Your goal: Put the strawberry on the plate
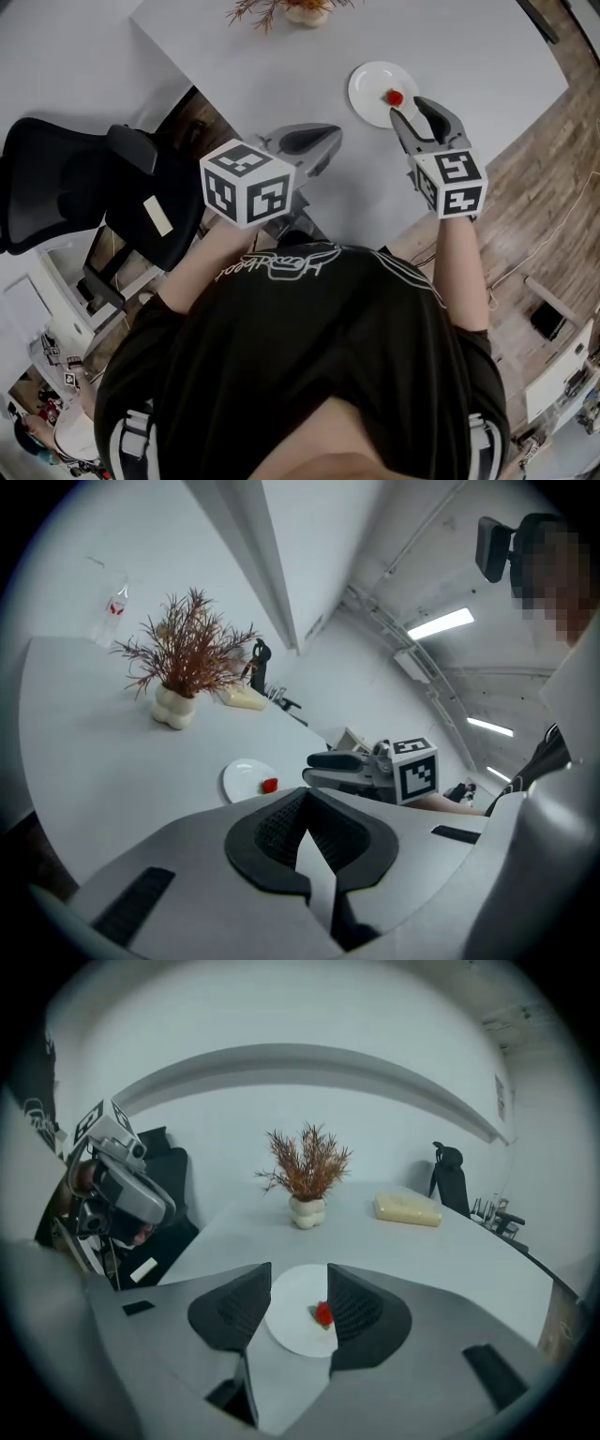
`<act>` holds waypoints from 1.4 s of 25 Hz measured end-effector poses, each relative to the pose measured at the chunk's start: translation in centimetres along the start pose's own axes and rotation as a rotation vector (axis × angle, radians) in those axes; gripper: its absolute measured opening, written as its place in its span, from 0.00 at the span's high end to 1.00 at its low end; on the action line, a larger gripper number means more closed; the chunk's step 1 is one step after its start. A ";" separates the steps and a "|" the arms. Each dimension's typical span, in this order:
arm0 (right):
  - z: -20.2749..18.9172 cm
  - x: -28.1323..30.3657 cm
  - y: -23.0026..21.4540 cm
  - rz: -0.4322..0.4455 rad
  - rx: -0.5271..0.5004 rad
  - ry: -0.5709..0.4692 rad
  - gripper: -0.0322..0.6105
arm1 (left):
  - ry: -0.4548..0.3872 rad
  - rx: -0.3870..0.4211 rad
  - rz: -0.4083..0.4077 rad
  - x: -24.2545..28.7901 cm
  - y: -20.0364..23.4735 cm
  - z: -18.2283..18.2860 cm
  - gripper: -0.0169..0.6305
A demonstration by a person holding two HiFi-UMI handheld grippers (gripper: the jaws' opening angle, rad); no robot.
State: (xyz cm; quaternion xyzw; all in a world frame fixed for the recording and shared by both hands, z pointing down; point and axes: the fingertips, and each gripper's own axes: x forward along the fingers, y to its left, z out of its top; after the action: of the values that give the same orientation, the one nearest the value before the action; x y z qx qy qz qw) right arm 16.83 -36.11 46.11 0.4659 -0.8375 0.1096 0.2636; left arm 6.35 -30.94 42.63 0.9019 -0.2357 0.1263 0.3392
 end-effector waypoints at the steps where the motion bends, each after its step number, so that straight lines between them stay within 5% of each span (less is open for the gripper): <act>1: 0.7 -0.9 0.8 -0.007 0.009 -0.022 0.68 | -0.003 0.012 -0.010 -0.7 -0.4 0.1 0.96; 8: 5.7 -6.7 7.8 -0.043 0.057 -0.193 0.69 | -0.026 0.109 -0.083 -6.5 -2.7 0.5 0.96; 16: 7.8 -11.6 15.8 -0.013 0.100 -0.302 0.91 | -0.056 0.164 -0.160 -11.5 -5.3 0.0 0.96; 24: 6.7 -14.6 19.8 0.041 0.143 -0.307 0.93 | -0.074 0.195 -0.194 -13.8 -7.9 -1.4 0.96; 35: 2.5 -20.7 20.9 0.067 0.205 -0.303 0.94 | -0.073 0.139 -0.185 -13.9 -14.0 -5.7 0.96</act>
State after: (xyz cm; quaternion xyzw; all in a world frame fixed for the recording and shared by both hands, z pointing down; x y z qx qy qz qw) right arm 7.32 -10.88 34.08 0.4732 -0.8672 0.1315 0.0817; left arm 1.19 -13.15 33.65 0.9452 -0.1542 0.0776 0.2772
